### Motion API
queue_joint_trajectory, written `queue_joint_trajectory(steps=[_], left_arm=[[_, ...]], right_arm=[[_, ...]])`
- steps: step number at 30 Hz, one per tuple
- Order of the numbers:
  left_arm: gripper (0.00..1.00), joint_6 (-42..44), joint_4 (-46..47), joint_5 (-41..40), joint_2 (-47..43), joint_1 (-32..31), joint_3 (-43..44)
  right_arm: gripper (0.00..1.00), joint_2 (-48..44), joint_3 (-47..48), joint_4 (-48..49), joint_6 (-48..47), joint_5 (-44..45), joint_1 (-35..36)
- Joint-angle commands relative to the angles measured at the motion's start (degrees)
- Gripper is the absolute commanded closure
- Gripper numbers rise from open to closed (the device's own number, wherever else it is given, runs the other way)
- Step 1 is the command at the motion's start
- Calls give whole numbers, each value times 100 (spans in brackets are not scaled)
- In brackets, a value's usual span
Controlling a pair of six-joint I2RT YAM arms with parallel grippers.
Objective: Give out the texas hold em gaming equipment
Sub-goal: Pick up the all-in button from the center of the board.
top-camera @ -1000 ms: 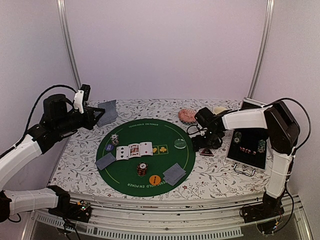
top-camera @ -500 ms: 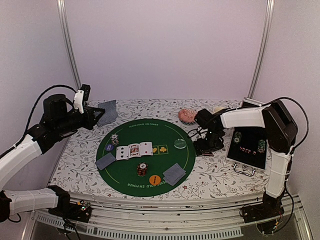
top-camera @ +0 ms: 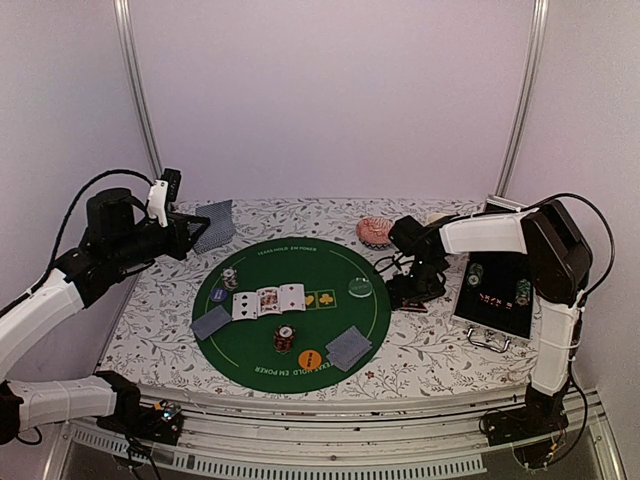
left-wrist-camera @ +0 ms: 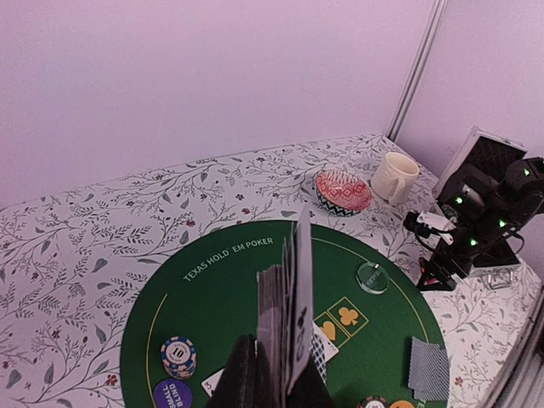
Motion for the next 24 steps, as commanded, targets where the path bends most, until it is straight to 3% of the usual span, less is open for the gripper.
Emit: queue_joint_trajectory(steps=[1, 24], left_arm=[[100, 73, 140, 7, -13, 62, -67], [100, 86, 133, -4, 5, 61, -67]], right_arm=[[13, 60, -200, -229, -73, -119, -8], [16, 59, -104, -544, -232, -99, -6]])
